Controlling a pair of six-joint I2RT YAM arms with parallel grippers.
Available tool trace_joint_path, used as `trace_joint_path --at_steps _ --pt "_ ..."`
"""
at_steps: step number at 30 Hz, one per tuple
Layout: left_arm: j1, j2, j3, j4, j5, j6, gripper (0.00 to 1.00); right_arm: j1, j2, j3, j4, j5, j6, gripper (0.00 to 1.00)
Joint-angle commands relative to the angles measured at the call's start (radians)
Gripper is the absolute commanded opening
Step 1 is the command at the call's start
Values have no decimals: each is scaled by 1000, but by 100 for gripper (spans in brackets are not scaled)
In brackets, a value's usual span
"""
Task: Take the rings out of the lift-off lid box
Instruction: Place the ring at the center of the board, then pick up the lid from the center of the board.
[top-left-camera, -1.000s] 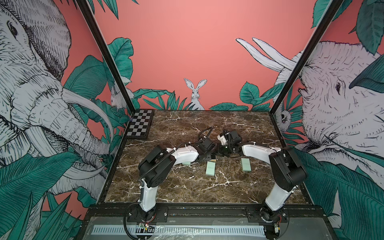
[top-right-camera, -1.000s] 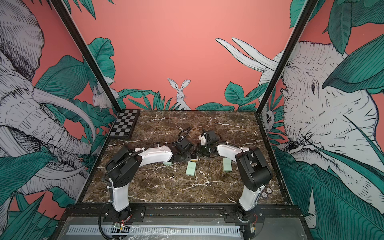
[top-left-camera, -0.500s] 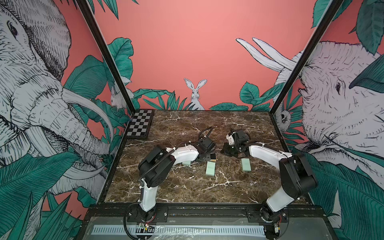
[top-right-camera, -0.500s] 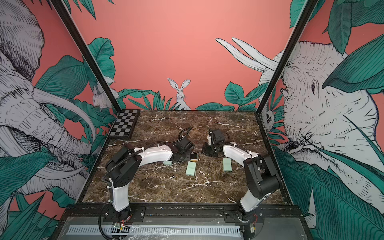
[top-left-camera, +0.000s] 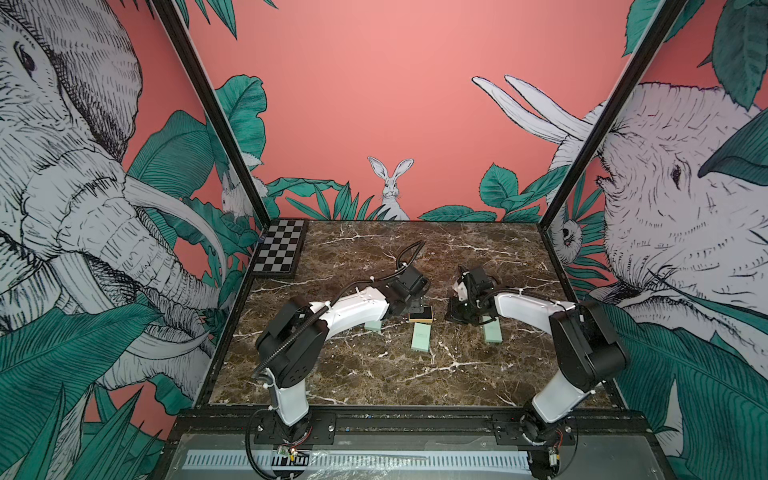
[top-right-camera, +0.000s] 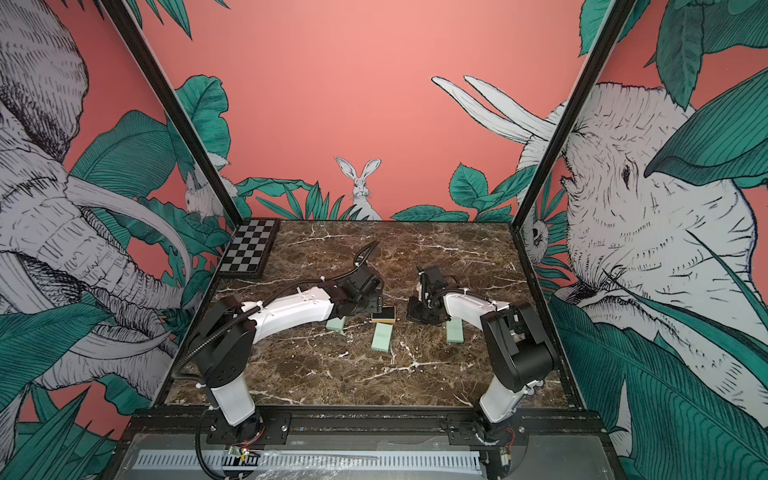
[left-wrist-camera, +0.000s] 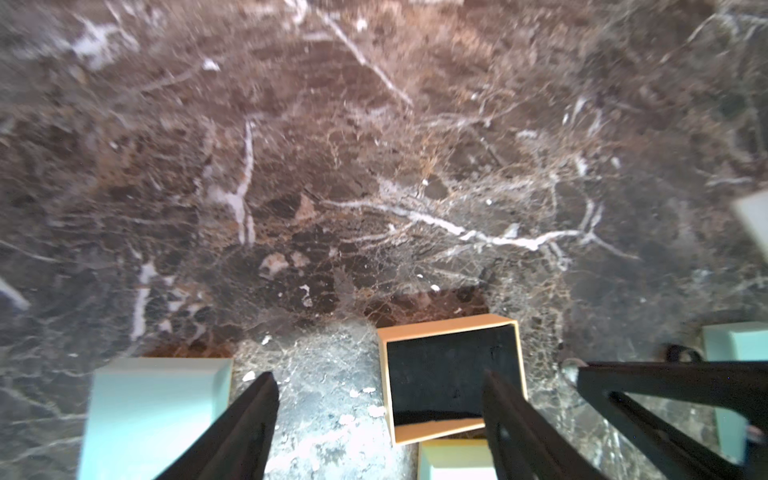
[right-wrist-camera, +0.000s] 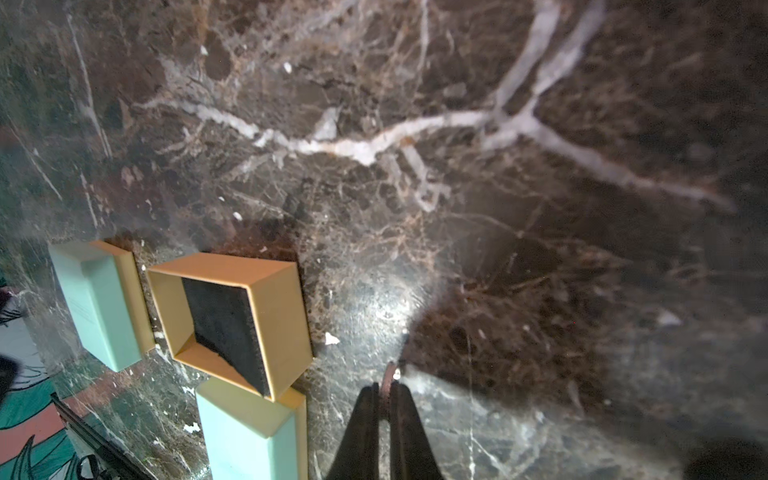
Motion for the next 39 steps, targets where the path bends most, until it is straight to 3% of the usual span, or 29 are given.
trace_joint_path --at_steps 1,9,14,18,22,26,29,39 --pt "-2 -95 -23 -32 -59 45 80 -7 14 6 -25 19 -17 14" --pt "-2 -193 -146 -12 21 -65 83 -9 -2 24 -72 43 -34 24" --pt "-14 -244 -224 57 75 -158 99 -8 -120 53 -184 141 -81 51" --pt "-46 -248 -267 108 79 -224 99 -9 -237 40 -264 254 -110 80" --pt "-82 -247 -290 153 51 -282 99 -13 -311 35 -386 413 -145 97" --pt "-103 -224 -271 133 19 -420 99 -60 -343 3 -446 489 -145 98" --pt "-106 -174 -189 10 7 -523 99 -94 -346 -24 -454 496 -134 98" --pt "-143 -110 -129 28 -100 -638 99 -139 -298 -90 -378 471 -121 87"
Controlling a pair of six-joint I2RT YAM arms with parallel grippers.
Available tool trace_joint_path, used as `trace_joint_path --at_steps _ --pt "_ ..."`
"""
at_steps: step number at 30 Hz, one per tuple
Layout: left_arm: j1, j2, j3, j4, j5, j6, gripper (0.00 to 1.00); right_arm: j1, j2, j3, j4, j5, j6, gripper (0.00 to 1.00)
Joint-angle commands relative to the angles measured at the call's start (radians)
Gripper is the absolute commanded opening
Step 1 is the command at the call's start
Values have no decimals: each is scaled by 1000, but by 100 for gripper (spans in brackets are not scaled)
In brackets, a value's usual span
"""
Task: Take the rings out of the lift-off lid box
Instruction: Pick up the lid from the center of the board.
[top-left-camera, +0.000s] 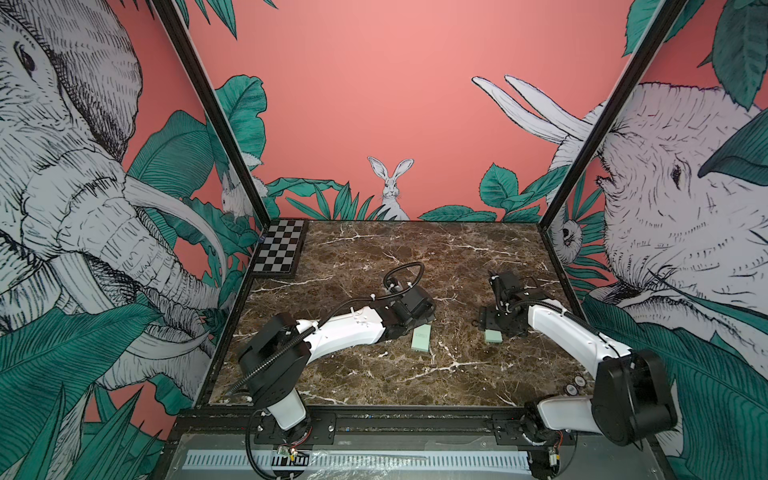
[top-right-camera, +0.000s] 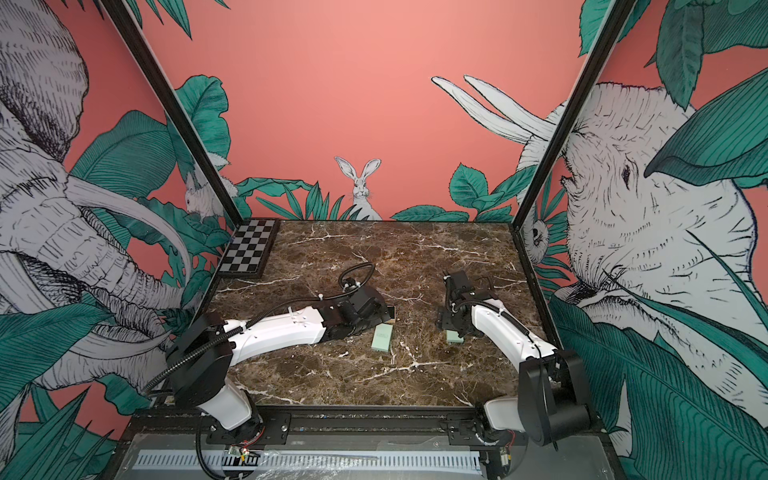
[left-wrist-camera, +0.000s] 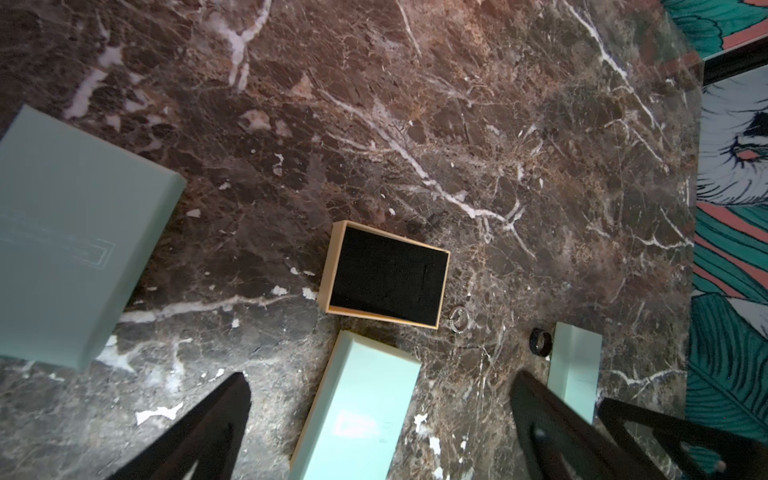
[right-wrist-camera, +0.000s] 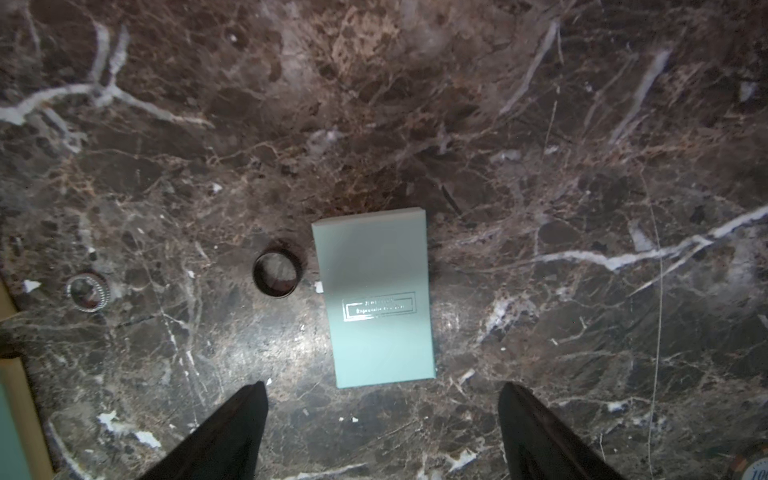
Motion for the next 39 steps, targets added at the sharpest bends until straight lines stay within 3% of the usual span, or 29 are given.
trace_joint_path --at_steps 1,15,39 --pt "-4 16 19 -20 -61 -92 99 -12 26 -17 19 0 4 85" --pt "-4 94 44 48 -42 -190 99 -22 87 -33 78 -29 9 71" --pt "1 209 140 79 -66 -170 99 -23 134 -56 126 -63 21 64"
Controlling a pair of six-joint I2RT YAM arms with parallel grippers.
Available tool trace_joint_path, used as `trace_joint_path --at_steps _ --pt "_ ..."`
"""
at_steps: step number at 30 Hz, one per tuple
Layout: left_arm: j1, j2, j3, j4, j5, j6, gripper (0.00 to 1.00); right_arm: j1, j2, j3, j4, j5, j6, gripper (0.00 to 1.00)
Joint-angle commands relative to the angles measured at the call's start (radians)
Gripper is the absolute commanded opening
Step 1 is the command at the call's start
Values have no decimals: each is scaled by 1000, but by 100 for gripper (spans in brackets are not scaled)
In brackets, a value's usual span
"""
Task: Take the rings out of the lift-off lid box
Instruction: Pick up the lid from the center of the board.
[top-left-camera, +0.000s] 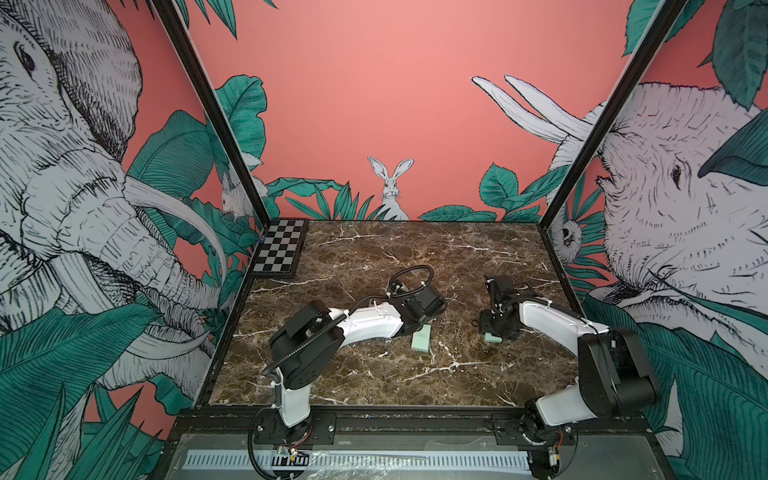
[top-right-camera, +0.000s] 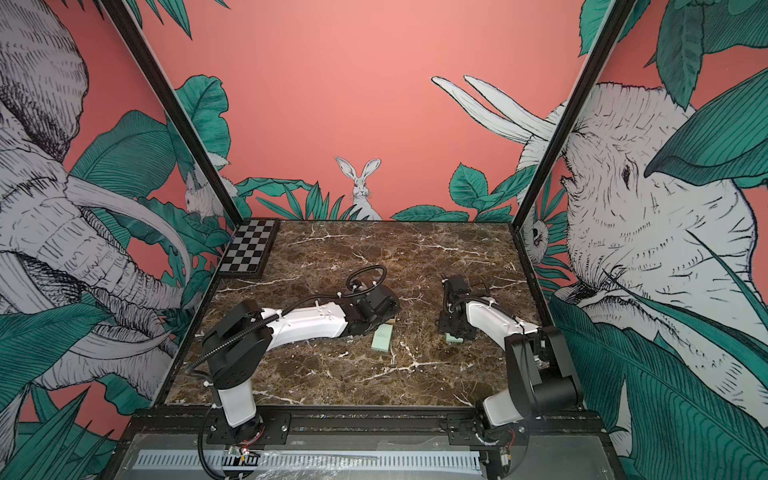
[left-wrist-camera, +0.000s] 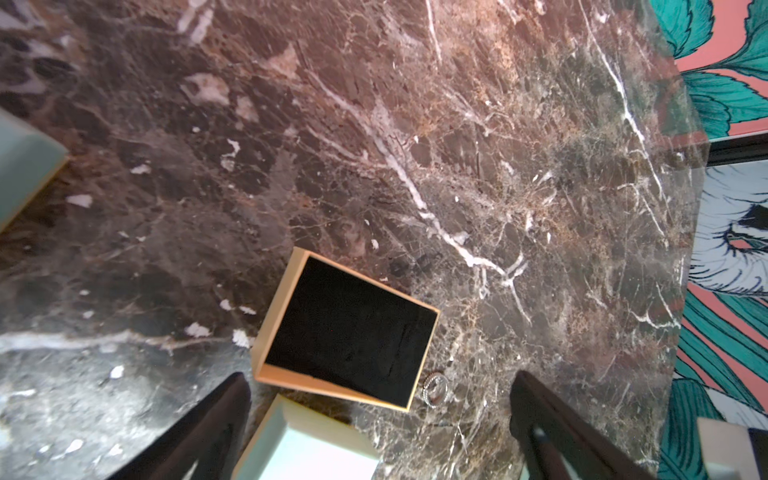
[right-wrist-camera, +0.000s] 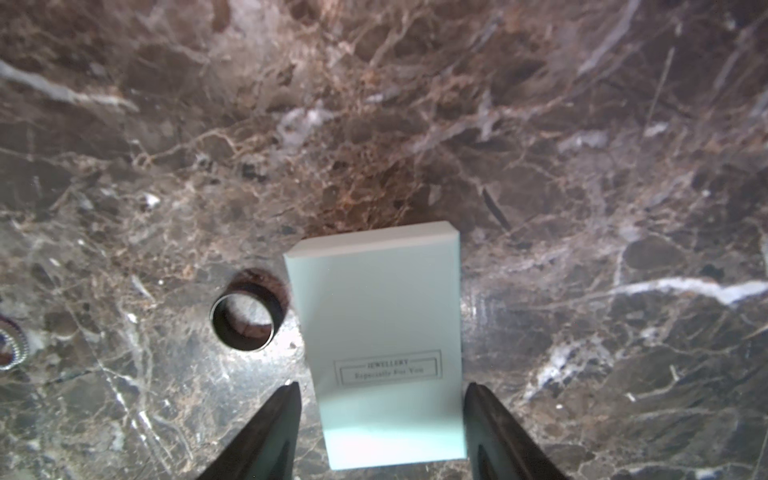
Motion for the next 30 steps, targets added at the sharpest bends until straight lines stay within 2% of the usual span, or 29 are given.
trace_joint_path --at_steps 1,8,20,30 --pt "4 13 31 -1 -35 2 99 -4 10 -15 6 -13 11 63" --pt "5 27 46 -11 -26 -4 99 -2 5 -22 14 -22 14 60" --pt "32 70 105 -39 -25 32 99 -4 -20 -36 36 -50 9 49" --pt "66 100 134 -37 -25 73 99 -3 -55 -53 70 -91 2 45"
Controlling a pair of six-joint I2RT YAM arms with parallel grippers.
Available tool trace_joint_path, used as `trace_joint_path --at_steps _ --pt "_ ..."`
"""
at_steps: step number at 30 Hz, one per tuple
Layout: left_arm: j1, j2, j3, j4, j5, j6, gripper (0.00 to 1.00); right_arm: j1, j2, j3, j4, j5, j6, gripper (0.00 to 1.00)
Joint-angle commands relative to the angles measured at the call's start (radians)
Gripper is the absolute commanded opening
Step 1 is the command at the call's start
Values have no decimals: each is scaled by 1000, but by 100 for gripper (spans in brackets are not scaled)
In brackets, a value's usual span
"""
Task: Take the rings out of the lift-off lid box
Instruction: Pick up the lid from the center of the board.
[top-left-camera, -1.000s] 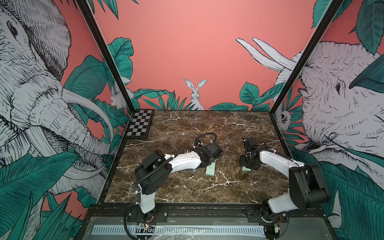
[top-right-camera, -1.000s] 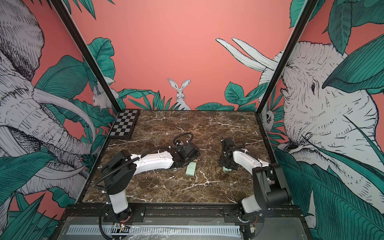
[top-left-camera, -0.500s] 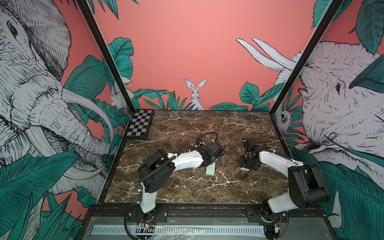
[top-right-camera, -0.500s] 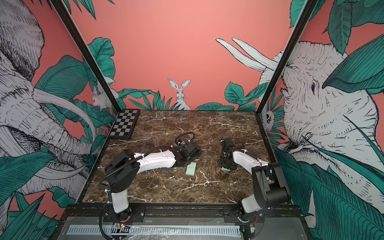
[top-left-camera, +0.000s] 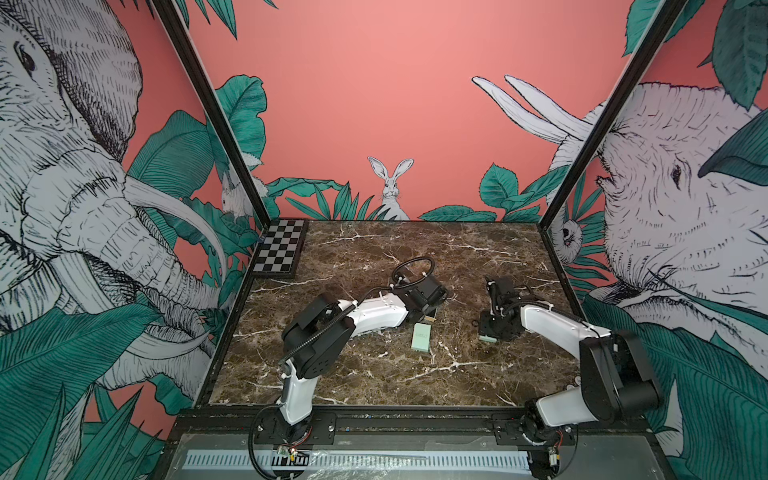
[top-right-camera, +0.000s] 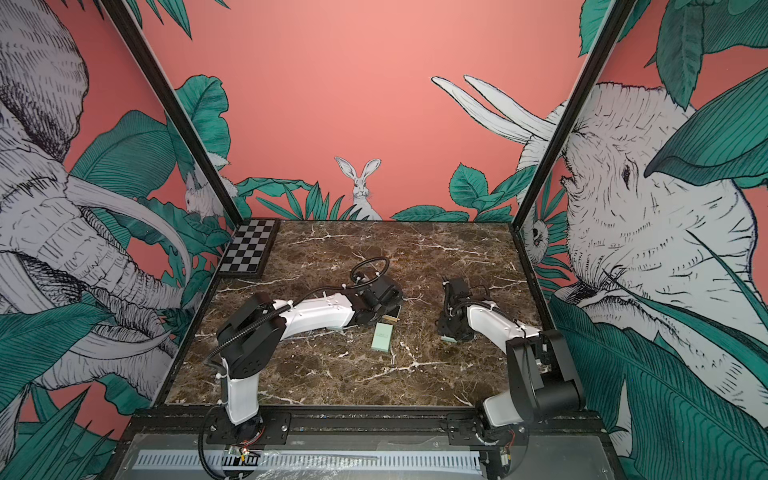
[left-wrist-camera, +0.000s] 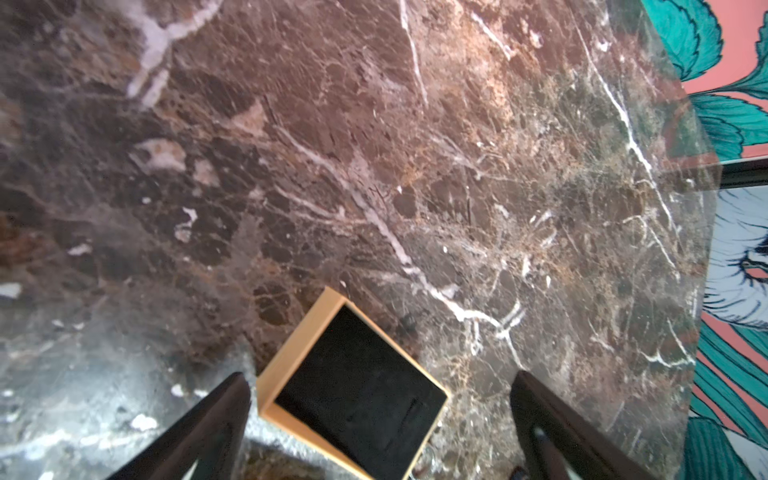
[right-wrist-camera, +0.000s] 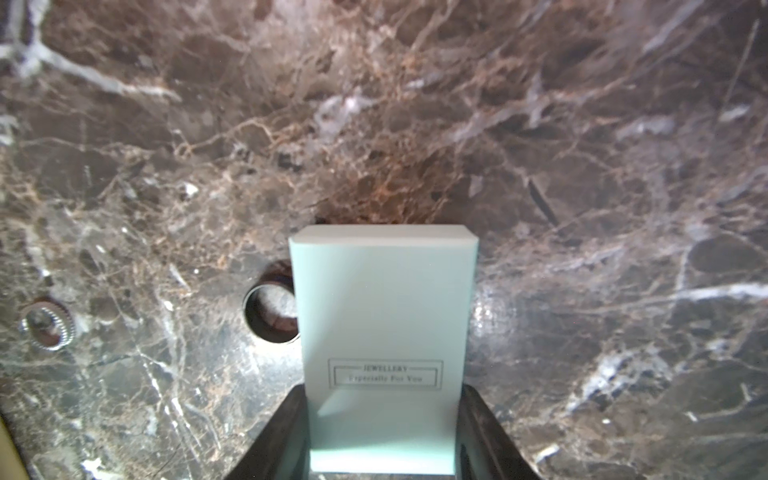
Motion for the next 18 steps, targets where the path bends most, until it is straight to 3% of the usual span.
trace_joint_path --at_steps 1,7,18 --pt "8 8 36 -26 -22 26 99 -4 -26 -11 20 -30 -2 45" --pt "9 34 68 -34 1 31 99 -4 -56 -19 34 -37 -1 44" --pt "-3 -21 -12 -29 29 -47 99 -4 -81 -24 50 -42 1 41"
